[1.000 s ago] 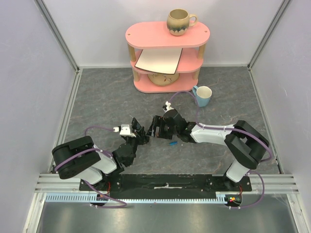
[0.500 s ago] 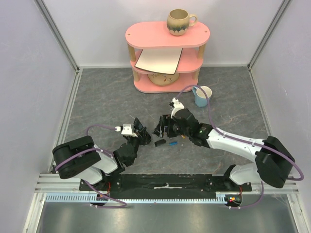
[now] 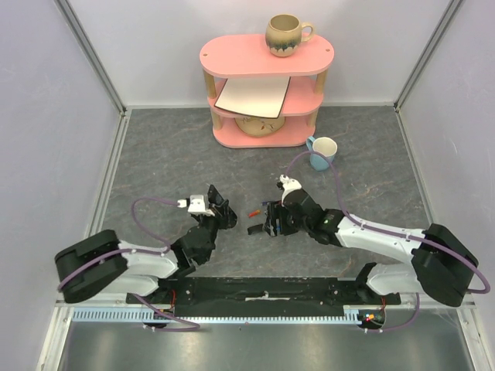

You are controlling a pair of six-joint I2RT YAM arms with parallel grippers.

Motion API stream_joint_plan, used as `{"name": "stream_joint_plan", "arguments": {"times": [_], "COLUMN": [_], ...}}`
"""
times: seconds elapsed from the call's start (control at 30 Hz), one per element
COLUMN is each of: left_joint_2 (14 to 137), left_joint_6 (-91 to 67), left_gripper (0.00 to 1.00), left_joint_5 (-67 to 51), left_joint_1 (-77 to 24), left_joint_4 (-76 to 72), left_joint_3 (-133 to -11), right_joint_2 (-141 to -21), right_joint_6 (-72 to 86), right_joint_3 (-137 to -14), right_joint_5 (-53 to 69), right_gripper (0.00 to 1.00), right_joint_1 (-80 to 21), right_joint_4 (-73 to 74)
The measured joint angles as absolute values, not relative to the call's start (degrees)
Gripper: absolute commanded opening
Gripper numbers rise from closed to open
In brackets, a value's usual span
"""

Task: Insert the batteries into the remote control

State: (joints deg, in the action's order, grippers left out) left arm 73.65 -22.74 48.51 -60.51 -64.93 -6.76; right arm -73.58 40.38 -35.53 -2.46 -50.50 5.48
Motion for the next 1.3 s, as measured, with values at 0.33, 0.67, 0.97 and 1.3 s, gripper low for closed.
{"name": "stream_joint_plan", "arguments": {"times": [0.33,0.67,0.97,1.3], "left_joint_2": [50.2,21.9,14.2,29.0], "left_joint_6": [-30.4,-39.0,-41.6,-41.5], "left_gripper": [0.02,0.02,0.02,0.02], "left_joint_5": [49.3,37.7,27.2,10.0], "left_joint_1": [-60.6,-60.6,-60.6,-55.1], "left_joint_4": [-38.1,-13.8,-2.0,-4.7], "left_joint_3": [-8.6,-8.6,-10.1,-17.5], "right_joint_2": [-77.8,-68.2,-63.9,-60.6], "right_joint_6": [43.2,43.8,41.9,38.4], "right_joint_3": [-42.0,-41.9,-38.8,-38.7], "right_joint_5": [-8.1,-18.6,-22.8,-26.5], "right_gripper": [0.77,0.79,0.8,0.81], "right_joint_1": [-59.6,-59.8,-59.8,-59.8], "right_joint_4": [8.5,10.4,10.3,11.4]}}
